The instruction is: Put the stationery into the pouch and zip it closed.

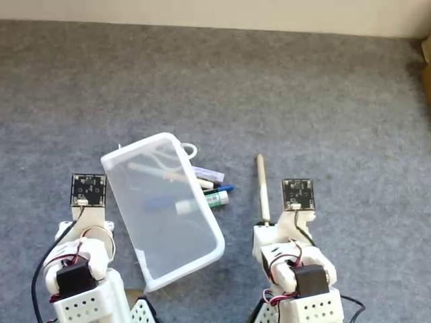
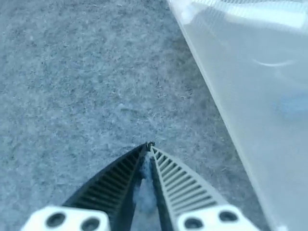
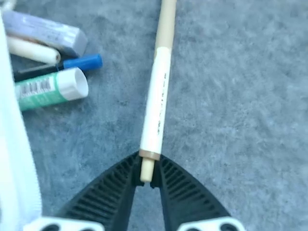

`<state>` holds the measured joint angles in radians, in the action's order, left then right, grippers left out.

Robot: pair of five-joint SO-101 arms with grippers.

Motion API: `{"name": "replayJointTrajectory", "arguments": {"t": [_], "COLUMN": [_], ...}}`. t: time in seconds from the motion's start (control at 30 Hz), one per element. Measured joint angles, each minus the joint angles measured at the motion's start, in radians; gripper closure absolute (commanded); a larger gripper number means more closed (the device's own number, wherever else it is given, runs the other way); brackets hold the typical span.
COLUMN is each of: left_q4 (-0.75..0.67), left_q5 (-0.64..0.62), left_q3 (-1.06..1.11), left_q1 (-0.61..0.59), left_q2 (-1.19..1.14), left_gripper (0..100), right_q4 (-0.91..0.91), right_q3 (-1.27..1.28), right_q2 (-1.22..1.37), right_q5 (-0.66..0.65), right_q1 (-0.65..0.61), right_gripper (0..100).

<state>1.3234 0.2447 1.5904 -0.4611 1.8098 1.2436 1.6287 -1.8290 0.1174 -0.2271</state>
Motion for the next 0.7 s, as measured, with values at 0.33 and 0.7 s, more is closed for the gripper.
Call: {"name": "replayJointTrajectory", "arguments": {"t": [0.33,0.7], "left_q4": [0.0,0.0], "left_q5": [0.003,0.005], "left_q3": [-0.017,-0.017], "left_q1": [-0.074,-0.132], "left_q2": [0.0,0.0], "left_gripper": [79,79], "right_q4": [-0.135,-0.16], "right_q3": [-0.098,-0.364], "right_q2": [0.0,0.103], "right_q5": [-0.338,-0.462], "right_q1": [-0.002,-0.006], "right_gripper": [96.8,96.7]}}
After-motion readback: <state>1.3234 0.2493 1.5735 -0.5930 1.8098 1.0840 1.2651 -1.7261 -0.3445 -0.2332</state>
